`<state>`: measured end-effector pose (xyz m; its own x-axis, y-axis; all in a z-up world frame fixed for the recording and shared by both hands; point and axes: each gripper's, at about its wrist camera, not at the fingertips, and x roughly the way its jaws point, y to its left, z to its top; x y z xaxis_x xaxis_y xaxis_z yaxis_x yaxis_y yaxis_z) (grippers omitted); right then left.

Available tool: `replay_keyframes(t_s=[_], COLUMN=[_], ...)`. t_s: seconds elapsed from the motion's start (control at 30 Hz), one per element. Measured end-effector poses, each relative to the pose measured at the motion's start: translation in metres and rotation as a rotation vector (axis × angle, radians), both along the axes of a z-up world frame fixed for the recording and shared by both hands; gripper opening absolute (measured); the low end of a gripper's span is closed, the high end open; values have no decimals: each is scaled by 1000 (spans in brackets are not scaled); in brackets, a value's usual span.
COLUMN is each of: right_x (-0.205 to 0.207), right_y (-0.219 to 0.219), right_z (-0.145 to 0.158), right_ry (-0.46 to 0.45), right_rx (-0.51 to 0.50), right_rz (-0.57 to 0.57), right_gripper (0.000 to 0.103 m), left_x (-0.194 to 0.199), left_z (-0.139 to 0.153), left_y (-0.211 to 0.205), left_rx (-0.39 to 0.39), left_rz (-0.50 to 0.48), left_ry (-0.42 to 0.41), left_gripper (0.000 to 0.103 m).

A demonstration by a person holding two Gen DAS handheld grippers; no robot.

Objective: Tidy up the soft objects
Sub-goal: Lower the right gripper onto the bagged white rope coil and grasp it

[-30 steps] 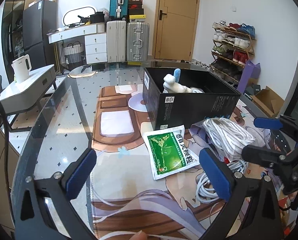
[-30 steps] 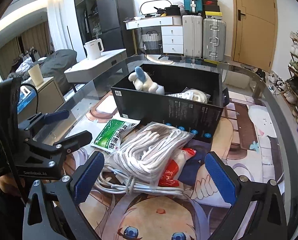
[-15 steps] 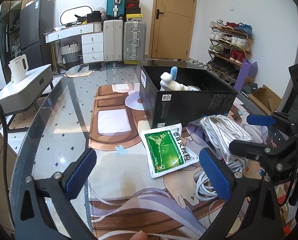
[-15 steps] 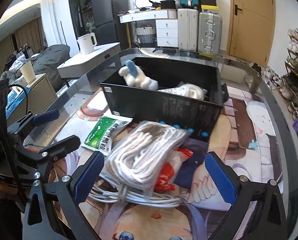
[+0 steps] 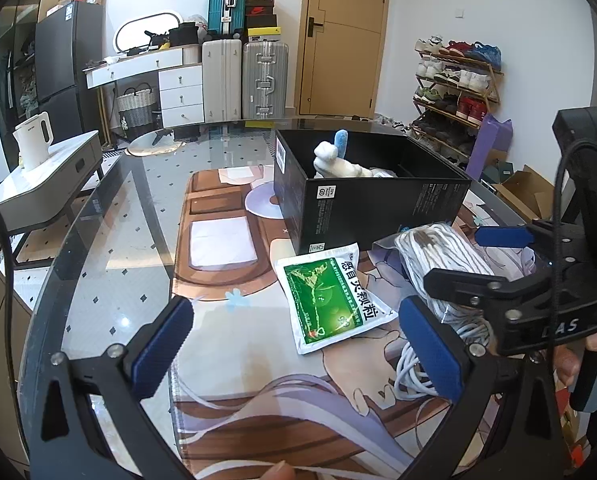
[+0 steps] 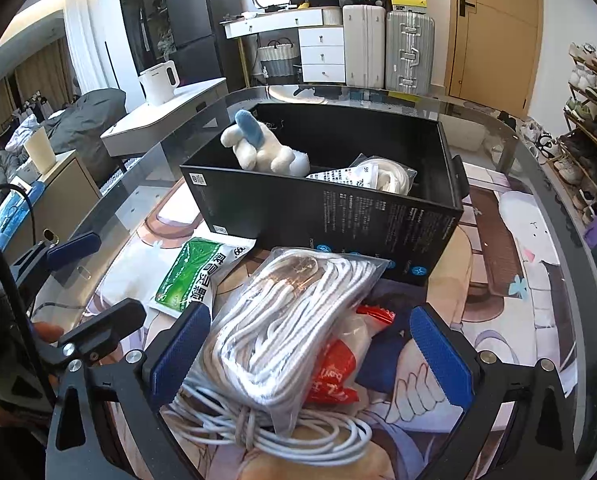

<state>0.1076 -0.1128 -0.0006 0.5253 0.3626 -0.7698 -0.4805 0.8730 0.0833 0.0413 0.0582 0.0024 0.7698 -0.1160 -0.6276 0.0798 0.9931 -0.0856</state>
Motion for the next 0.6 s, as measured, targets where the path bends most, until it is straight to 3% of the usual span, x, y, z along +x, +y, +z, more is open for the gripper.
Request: replay_keyframes(t_s=[0.1, 0.23, 0.37, 0.6], right_x=[0, 0, -2, -3], right_y=[3, 9, 12, -1], right_z=[-2, -5, -6, -6], right_ry=[-1, 5, -6, -2], right_rx=[-12, -34, -55, -18], right_rz=[8, 24, 37, 33], right_gripper=[97, 82, 77, 61], left_x=[0, 0, 0, 0], left_z=[0, 0, 0, 0], left_y=[1, 1, 1, 0], left_rx=[-2, -2, -2, -1], left_rz=[-3, -3, -3, -2], left_ry=[2, 2, 4, 10], left_gripper=[103, 103, 103, 103])
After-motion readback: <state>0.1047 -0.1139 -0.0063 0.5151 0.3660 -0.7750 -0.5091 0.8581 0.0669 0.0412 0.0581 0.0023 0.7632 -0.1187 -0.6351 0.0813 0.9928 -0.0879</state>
